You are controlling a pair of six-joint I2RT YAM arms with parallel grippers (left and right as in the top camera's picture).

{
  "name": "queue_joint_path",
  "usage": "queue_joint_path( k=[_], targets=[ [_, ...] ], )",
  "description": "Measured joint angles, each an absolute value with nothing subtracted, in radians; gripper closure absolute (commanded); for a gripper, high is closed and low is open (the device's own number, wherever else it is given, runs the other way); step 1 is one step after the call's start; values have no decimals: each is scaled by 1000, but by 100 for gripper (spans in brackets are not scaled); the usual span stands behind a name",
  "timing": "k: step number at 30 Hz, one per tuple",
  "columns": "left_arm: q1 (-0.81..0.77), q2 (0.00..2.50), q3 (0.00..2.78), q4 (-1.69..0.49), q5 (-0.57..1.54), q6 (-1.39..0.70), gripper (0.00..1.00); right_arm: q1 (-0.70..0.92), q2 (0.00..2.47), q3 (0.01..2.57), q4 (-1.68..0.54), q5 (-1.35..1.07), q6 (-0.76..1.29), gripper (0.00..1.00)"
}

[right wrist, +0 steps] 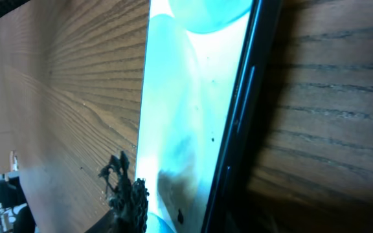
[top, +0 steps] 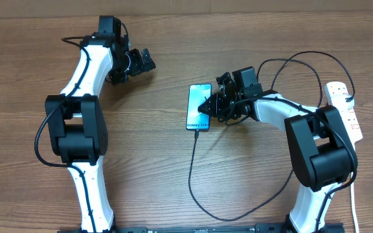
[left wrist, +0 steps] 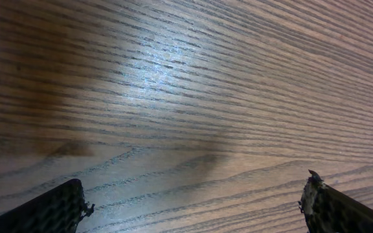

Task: Plug charger to phone and switch on socket
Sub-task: 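Lower the phone flat onto the table with the right gripper, then open the right gripper and lift it off the phone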

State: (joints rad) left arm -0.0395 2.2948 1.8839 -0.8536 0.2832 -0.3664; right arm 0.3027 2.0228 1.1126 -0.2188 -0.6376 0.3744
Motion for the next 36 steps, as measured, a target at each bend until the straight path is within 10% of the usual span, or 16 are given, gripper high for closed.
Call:
queue_joint_path(
  k=[36],
  targets=[
    [-39, 2295, 1884, -854, 283, -366, 0, 234, 1962, 1124, -320, -469, 362, 55]
  ],
)
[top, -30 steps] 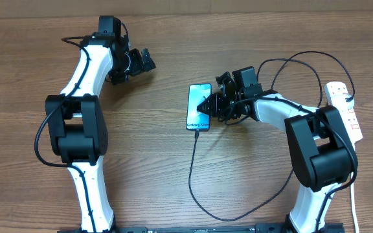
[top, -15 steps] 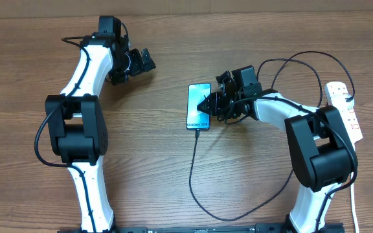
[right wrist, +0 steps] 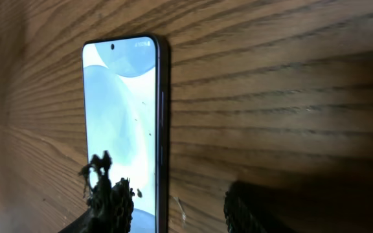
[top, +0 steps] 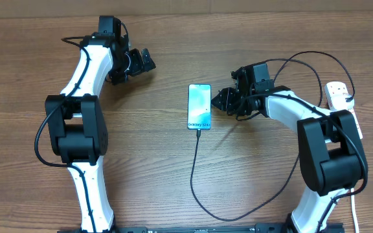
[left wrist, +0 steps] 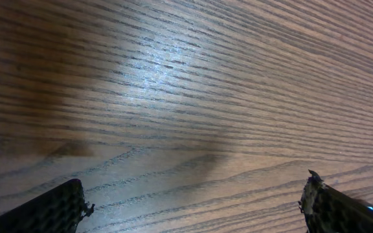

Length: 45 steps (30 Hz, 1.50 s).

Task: Plug charger to phone and switch on socket
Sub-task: 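Open the right gripper and lift it off the phone, then move the right gripper over to the white power strip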

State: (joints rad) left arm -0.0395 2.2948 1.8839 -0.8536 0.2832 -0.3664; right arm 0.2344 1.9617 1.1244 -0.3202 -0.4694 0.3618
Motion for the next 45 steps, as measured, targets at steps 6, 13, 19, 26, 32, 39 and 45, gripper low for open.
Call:
queue_joint_path(
  k=[6, 13, 19, 26, 32, 39, 45],
  targets=[
    [-39, 2295, 1884, -854, 283, -366, 0, 233, 1886, 1151, -447, -403, 345, 55],
    [-39, 2295, 1884, -854, 283, -366, 0, 198, 1769, 1342, -748, -321, 312, 72],
    [-39, 2295, 1884, -854, 283, -366, 0, 141, 1728, 1604, -1054, -265, 250, 94],
    [-39, 2295, 1884, -854, 283, -366, 0, 80, 1713, 1807, -1178, -231, 156, 96],
    [-39, 2295, 1884, -854, 283, -366, 0, 8, 1708, 1811, -1198, -216, 137, 96],
    [-39, 2295, 1884, -854, 283, -366, 0, -120, 1708, 1811, -1219, -210, 157, 72],
    [-39, 2295, 1884, -854, 283, -366, 0, -260, 1708, 1811, -1223, -204, 185, 0]
  ],
)
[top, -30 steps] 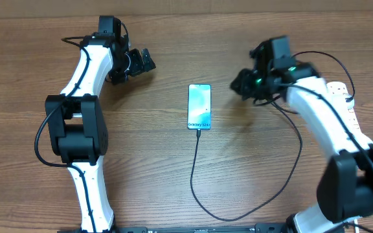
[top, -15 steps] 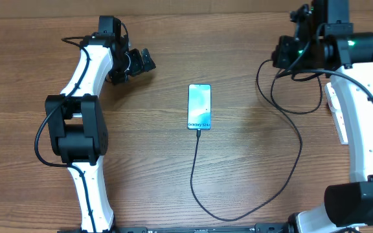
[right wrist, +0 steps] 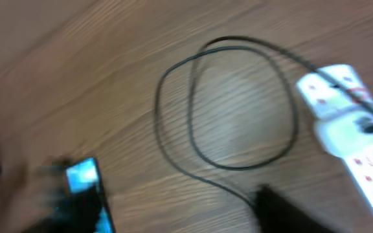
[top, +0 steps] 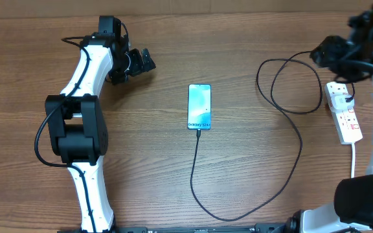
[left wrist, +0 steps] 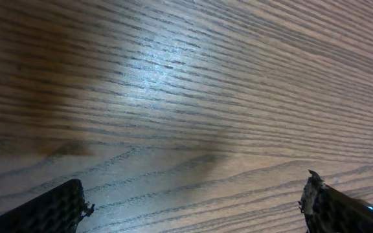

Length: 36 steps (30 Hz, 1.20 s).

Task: Plug charger to phone and switch on socket
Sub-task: 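Move the right gripper over to the white power strip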

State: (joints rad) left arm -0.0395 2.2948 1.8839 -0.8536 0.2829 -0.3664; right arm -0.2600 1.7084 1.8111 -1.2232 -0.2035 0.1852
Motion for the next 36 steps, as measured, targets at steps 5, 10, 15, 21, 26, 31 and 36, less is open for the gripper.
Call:
queue_joint_path(
  k=[5, 10, 15, 21, 26, 31, 36],
  targets=[
    [-39, 2295, 1884, -854, 283, -366, 0, -342, 1708, 1811, -1225, -202, 186, 0],
    [-39, 2295, 1884, -854, 283, -366, 0, -398, 1708, 1811, -1208, -177, 191, 0],
    [-39, 2295, 1884, -854, 283, -366, 0, -447, 1708, 1811, -1178, -98, 234, 0],
    [-39, 2295, 1884, -854, 283, -366, 0, -510, 1708, 1811, -1173, 6, 296, 0],
    [-39, 2295, 1884, -854, 283, -366, 0, -542, 1724, 1811, -1145, 84, 341, 0],
    [-39, 2295, 1884, -854, 283, -366, 0, -556, 1787, 1811, -1127, 128, 362, 0],
    [-39, 2295, 1884, -854, 283, -366, 0, -564, 1847, 1811, -1125, 191, 393, 0]
  ],
)
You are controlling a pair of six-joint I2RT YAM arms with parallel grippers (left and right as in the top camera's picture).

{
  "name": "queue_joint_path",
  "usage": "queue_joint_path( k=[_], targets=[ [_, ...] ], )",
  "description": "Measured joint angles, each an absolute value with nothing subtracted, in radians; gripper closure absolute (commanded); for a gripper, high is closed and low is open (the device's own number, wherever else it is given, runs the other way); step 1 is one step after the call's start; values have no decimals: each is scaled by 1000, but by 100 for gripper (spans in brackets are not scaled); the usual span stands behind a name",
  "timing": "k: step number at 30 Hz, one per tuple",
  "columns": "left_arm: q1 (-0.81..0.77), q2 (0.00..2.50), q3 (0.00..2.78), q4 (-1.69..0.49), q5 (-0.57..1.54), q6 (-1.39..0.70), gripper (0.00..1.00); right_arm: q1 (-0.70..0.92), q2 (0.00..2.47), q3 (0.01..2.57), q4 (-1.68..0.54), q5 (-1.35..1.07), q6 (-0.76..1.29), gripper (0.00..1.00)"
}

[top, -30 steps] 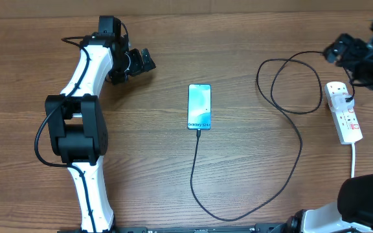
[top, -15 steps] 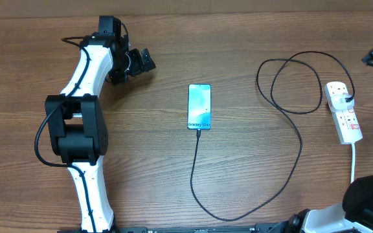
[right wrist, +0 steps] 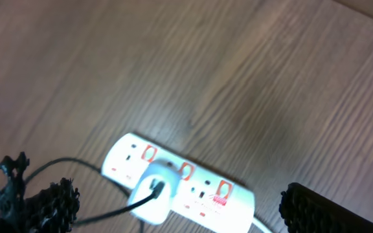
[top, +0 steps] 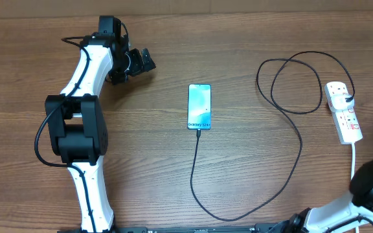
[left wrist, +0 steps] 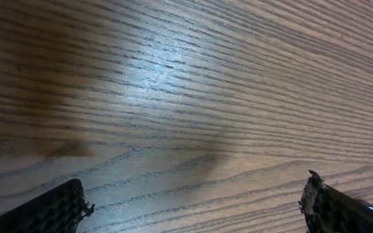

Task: Plug charger to phone and switch on socket

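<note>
The phone (top: 199, 107) lies face up mid-table, screen lit, with the black charger cable (top: 196, 168) plugged into its near end. The cable loops round to a white adapter (top: 339, 97) in the white socket strip (top: 346, 116) at the right. In the right wrist view the strip (right wrist: 199, 188) and the adapter (right wrist: 153, 196) lie below my open right gripper (right wrist: 173, 202), between its fingers (right wrist: 44, 204). In the overhead view only a sliver of that gripper shows at the right edge. My left gripper (top: 138, 63) stands open over bare wood (left wrist: 193, 97) at the far left.
The cable makes a wide loop (top: 290, 84) on the table left of the strip. The strip's own white lead (top: 353, 168) runs toward the near right edge.
My right arm has moved further right, almost out of the overhead view. Its wrist camera, which showed the cable loop, phone and strip from afar, now looks down on the strip. The left arm is unmoved.
My right gripper was first at the phone's right edge, the cable plugged into the phone. Then it stood apart to the phone's right. Later it was high at the far right near the strip, and now over the strip. The left gripper stayed open.
</note>
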State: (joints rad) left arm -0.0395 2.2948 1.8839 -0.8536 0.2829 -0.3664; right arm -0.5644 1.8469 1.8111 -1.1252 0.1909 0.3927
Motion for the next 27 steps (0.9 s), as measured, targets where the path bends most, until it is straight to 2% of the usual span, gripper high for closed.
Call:
queue_joint_path(
  k=[27],
  targets=[
    [-39, 2295, 1884, -854, 283, -366, 0, -627, 2023, 1784, -1085, 236, 415, 0]
  ],
)
